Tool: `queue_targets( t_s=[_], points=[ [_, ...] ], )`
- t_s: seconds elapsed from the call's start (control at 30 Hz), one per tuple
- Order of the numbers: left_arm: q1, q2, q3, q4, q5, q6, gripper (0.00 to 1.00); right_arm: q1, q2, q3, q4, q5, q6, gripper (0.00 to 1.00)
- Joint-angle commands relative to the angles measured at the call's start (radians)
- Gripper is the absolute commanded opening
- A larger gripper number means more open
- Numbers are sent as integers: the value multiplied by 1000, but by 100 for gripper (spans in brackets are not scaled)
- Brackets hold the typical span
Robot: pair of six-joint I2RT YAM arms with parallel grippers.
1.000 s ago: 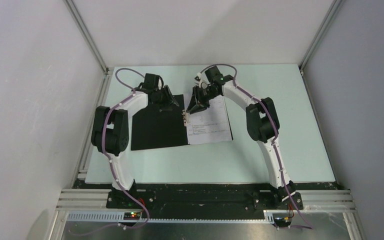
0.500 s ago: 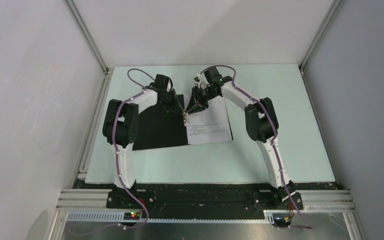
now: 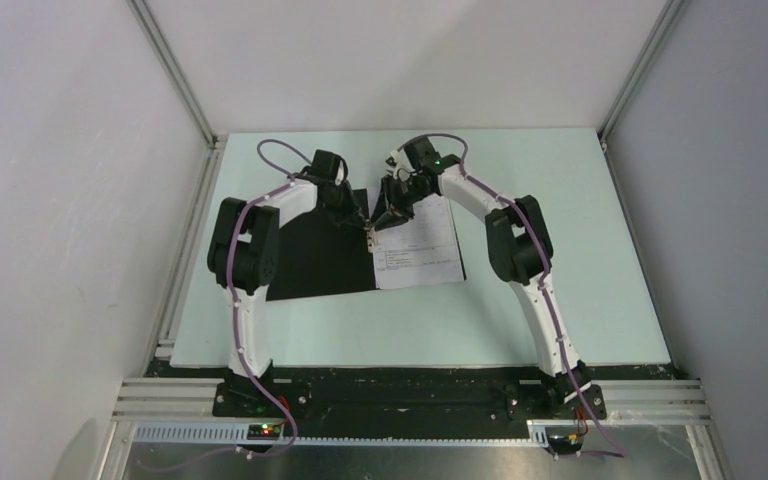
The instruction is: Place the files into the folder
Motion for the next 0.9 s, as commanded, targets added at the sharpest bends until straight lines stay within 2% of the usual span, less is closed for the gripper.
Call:
queue_targets(
  t_s=[0.0, 0.23, 0.5, 0.67, 0.87],
  points=[
    [-7, 34, -4, -9, -24, -14, 26, 18, 37, 44, 14, 23, 61, 33],
    [-9, 38, -6, -9, -20, -24, 25, 23, 53, 55, 54, -9, 106, 31],
    [-9, 38, -7, -9, -21, -23, 25, 20, 45, 23, 153, -164, 134, 30],
    [-10, 36, -8, -9, -21, -22, 25, 21, 48, 30, 115, -99, 133, 34],
    [-12, 34, -9, -8, -27, -17, 25, 21, 55, 28, 80, -51, 138, 31]
  ],
)
